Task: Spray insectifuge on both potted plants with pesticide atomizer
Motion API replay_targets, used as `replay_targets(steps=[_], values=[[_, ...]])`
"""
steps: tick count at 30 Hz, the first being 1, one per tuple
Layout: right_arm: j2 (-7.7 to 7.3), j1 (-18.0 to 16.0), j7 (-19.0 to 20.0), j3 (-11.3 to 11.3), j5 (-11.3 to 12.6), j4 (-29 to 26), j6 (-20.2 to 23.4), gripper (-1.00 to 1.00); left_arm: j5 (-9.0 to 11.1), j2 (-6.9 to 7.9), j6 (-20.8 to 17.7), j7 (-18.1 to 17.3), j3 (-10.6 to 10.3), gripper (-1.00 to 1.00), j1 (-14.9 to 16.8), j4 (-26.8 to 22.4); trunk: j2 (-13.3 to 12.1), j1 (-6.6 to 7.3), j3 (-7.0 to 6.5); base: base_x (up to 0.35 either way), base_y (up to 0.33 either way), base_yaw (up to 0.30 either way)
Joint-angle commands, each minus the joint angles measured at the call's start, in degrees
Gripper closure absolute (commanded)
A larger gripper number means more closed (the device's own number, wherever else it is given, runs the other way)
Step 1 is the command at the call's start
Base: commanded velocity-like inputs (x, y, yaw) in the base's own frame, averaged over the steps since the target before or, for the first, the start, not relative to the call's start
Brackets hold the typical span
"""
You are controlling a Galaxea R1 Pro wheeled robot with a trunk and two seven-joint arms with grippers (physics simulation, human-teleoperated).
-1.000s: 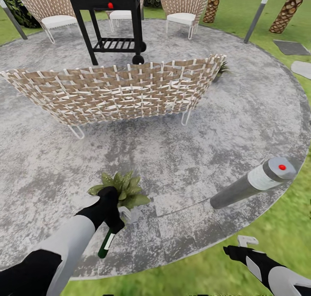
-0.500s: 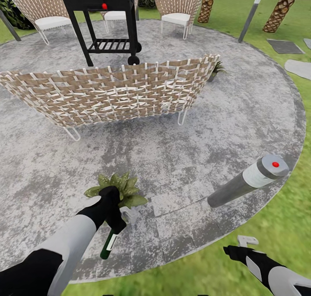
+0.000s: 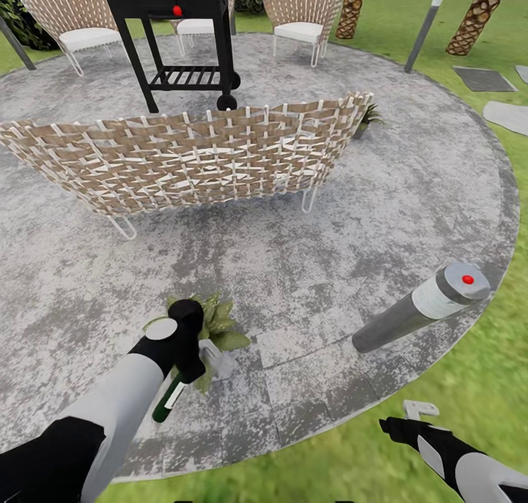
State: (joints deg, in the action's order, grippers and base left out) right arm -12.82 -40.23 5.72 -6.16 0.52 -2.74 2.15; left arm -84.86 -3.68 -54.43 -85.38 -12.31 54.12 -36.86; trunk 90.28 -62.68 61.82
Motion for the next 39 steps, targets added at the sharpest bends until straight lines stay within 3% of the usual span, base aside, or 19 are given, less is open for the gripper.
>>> replay_targets(steps=[1,7,16,35,39], values=[[0.01,-0.01,0.23,-0.44,0.07,-0.07,0.23,-1.0,-1.15,0.0,-0.6,-1.31,-0.08,1.0,0.05,-0.86,0.02,0.0,0.03,0.0,0.0,0.0],[0.04,-0.01,0.17,-0.44,0.01,-0.07,0.23,-1.0,-2.74,-0.01,-0.5,-3.13,-0.08,1.0,1.41,-2.4,0.02,0.0,0.03,0.0,0.0,0.0],[0.0,-0.02,0.32,-0.5,0.04,-0.07,0.23,-1.0,-2.94,-0.02,-0.13,-4.39,-0.08,1.0,4.09,-2.43,0.02,0.0,0.03,0.0,0.0,0.0],[-0.01,-0.01,0.35,-0.52,0.01,-0.07,0.2,-1.0,-3.03,0.05,1.78,-4.42,-0.26,1.0,4.24,-1.98,0.02,0.0,0.03,0.0,0.0,-0.193],[-0.01,0.0,0.35,-0.52,0.01,-0.07,0.21,-1.0,-2.96,0.12,3.21,-4.35,-0.25,1.0,3.91,0.62,0.02,0.0,0.03,0.0,0.0,-0.014]])
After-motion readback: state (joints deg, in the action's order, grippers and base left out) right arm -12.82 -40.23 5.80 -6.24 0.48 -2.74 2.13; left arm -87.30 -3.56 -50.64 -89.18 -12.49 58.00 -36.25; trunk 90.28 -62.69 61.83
